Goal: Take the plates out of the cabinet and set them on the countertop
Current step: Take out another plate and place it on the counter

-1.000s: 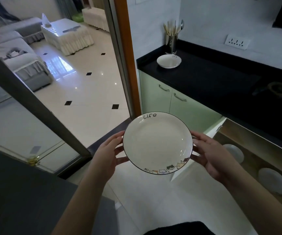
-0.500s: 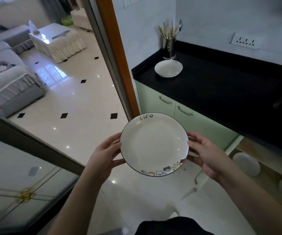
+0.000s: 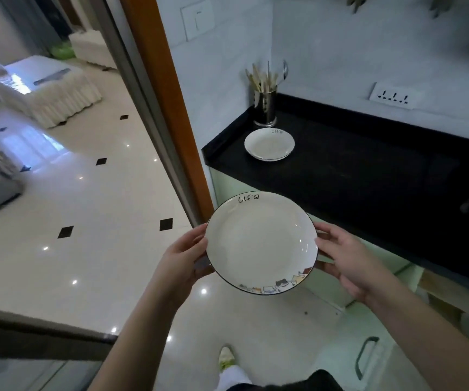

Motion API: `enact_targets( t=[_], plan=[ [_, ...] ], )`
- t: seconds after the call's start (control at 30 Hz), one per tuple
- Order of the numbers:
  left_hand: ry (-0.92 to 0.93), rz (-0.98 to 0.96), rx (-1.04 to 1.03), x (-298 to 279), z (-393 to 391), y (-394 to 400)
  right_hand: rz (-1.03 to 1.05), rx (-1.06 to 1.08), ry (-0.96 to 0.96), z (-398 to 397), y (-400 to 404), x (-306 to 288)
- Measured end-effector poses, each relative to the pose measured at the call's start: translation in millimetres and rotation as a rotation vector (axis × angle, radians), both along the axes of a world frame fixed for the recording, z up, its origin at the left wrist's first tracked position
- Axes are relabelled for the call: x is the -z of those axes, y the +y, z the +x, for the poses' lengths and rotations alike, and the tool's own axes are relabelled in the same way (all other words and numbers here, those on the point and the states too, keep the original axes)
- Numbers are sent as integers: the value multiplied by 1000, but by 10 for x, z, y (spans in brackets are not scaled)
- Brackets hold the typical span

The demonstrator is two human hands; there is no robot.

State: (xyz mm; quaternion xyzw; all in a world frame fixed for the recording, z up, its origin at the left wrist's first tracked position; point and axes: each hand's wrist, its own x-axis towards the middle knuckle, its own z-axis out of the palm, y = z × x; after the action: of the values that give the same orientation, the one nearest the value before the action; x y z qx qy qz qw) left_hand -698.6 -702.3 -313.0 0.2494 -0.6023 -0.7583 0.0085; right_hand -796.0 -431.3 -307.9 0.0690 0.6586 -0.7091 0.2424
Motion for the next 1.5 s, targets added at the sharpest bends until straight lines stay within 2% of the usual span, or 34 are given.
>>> enact_targets(
  t=[0.17, 0.33, 0.53, 0.77, 1.0, 1.17, 1.5],
  plan=[
    [4, 77, 50, -88, -566, -411, -20, 127, 10, -265, -340, -16],
    [-20, 66, 123, -141, -1169, -581, -21, 249, 10, -482, -494, 15],
    [-64, 66, 293, -40, -1971, -412, 7, 376, 13, -850, -240, 62],
    [-91, -4, 465, 306, -3089, 104, 28, 485, -6, -1542, 284, 413],
    [-101, 33, 540, 685, -4128, 552, 78, 514, -74, -2470, 752, 783],
    [-186, 44, 545, 1065, -4656, 812, 183, 503, -118, -3000, 1011, 1063],
    [-297, -174, 561, 1535, -5366, 1180, 362, 480, -212, -3561, 1096, 1426]
  ],
)
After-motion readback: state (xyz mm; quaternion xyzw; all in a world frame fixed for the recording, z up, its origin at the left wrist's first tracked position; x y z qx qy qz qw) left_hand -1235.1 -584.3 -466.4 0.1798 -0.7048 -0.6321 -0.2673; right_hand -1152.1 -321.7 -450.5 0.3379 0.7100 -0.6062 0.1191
